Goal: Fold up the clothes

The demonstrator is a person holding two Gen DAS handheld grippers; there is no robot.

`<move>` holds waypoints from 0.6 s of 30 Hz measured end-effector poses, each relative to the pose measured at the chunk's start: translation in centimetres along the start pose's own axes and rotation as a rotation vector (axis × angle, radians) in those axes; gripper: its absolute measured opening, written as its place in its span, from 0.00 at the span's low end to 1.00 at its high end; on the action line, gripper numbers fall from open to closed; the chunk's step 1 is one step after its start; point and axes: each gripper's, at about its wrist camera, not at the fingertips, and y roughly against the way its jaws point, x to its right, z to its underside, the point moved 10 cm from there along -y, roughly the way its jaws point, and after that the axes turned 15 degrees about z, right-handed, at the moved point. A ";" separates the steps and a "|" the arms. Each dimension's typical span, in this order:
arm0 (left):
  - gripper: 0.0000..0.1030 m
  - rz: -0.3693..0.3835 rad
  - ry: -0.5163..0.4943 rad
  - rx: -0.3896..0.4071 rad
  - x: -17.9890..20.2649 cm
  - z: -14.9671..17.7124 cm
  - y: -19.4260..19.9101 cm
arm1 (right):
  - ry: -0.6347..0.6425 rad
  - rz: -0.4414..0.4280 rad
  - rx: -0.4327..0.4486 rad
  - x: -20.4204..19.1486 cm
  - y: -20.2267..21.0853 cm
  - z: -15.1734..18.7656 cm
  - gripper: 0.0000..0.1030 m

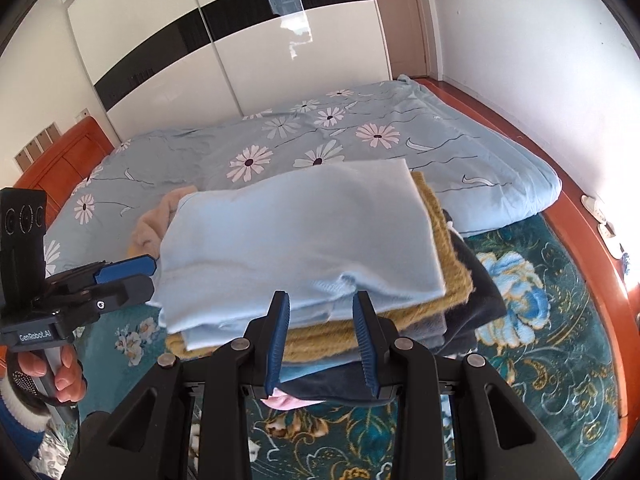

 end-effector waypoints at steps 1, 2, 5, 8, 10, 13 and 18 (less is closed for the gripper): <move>0.53 -0.003 -0.005 0.001 0.2 0.5 0.2 | -0.010 0.001 -0.003 -0.3 0.0 0.9 0.33; 0.53 -0.010 -0.008 0.001 0.3 1.1 0.4 | -0.016 0.003 -0.007 -0.5 -0.1 1.5 0.33; 0.53 -0.030 -0.012 0.001 0.4 3.2 0.7 | -0.017 0.014 -0.033 -1.4 -0.8 3.8 0.33; 0.53 -0.030 0.018 -0.006 0.2 5.2 0.6 | -0.022 0.015 -0.066 -2.2 -1.8 5.7 0.33; 0.53 -0.045 0.042 -0.024 -0.4 6.8 0.2 | -0.029 0.021 -0.085 -2.6 -2.5 6.5 0.33; 0.54 -0.061 0.077 -0.047 -1.2 8.7 -0.2 | -0.039 0.031 -0.102 -3.2 -3.5 7.2 0.33; 0.63 -0.091 0.124 -0.066 -2.5 11.1 -0.4 | 0.010 0.078 -0.101 -4.2 -3.9 8.2 0.45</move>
